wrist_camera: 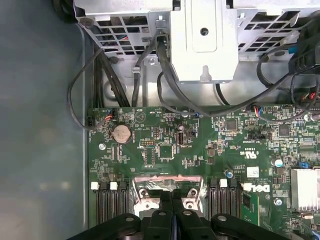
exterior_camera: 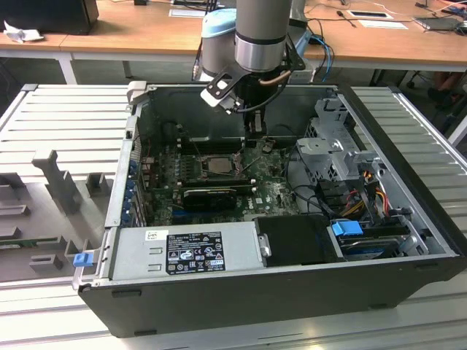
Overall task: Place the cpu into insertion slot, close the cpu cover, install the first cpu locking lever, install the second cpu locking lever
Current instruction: 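Close the cpu cover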
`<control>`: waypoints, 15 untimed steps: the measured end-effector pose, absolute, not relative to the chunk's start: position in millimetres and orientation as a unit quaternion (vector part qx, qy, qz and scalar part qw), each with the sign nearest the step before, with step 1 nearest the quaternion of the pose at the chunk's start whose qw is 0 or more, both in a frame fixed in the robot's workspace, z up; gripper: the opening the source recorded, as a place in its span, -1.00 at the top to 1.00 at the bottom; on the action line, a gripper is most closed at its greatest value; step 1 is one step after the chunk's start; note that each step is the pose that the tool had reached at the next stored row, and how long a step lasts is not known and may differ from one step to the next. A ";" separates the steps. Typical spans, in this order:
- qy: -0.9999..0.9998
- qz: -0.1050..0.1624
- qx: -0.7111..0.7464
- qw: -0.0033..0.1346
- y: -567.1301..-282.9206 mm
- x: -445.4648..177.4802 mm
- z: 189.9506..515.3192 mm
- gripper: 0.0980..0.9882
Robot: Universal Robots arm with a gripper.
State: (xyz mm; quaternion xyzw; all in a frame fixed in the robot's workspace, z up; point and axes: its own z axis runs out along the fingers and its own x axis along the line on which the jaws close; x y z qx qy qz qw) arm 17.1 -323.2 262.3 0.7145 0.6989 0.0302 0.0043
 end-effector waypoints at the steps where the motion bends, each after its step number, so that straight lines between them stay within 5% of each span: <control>1: 0.699 0.030 0.714 0.004 -323.2 17.3 265.3 0.98; 15: 0.699 0.030 0.715 0.004 -323.2 36.7 268.1 0.98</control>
